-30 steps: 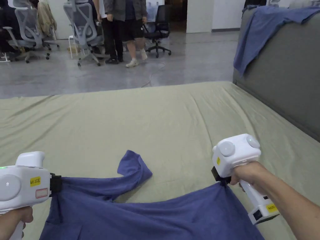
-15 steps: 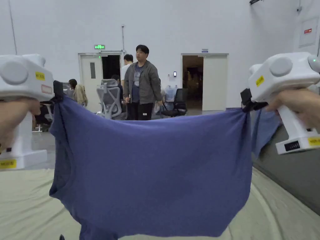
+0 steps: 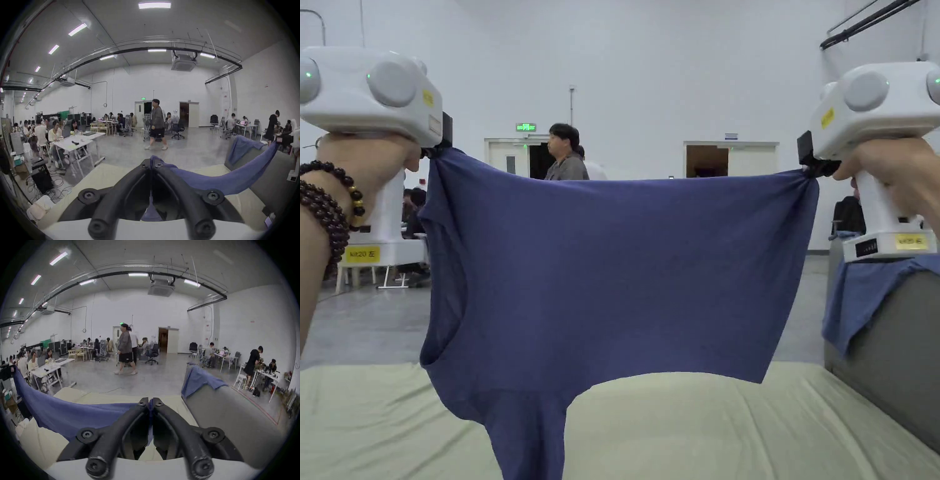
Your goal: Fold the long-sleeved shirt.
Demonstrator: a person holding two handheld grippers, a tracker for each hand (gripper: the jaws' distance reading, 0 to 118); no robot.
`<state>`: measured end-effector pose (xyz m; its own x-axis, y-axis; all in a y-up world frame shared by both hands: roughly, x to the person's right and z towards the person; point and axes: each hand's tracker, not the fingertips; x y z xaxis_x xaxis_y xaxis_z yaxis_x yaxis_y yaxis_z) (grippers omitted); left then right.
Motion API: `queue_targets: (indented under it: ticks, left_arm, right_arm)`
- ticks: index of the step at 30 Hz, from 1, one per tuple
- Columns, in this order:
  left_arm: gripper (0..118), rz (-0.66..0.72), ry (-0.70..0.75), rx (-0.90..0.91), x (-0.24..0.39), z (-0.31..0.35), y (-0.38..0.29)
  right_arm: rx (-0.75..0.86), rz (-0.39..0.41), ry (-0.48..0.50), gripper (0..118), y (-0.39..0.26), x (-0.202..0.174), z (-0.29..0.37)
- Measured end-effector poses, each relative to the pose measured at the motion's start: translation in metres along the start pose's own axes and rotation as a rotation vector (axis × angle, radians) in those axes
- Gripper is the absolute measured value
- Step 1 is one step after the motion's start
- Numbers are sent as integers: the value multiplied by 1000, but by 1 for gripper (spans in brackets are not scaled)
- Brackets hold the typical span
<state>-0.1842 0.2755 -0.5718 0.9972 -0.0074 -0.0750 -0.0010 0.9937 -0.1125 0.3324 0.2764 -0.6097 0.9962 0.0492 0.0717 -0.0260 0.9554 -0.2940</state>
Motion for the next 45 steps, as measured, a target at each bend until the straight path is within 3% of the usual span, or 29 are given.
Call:
queue_targets:
  ticks: [13, 21, 26, 29, 34, 39, 45]
  left_arm:
    - [0, 25, -22, -248, 7, -56, -200]
    - [0, 51, -23, -278, -3, -49, -227]
    - [0, 75, -27, -278, -18, -21, -229]
    - [0, 83, -21, -283, -21, 22, -244]
    - [0, -49, -33, -300, -20, 112, -298]
    - [0, -29, -159, -495, -33, 215, -378]
    - [0, 16, -233, -810, -42, 295, -487]
  right_arm:
    - [-255, -49, 32, 0, -203, -20, -106]
    - [-264, -39, 75, 0, -246, -13, -109]
    - [-204, -59, 113, 0, -249, 2, -65]
    - [-174, 7, 127, 0, -265, 1, -22]
    - [-214, 41, 168, 0, -326, 8, 59]
    - [-328, 107, 225, 0, -427, 23, 154]
    - [-635, 143, 283, 0, -551, 37, 210]
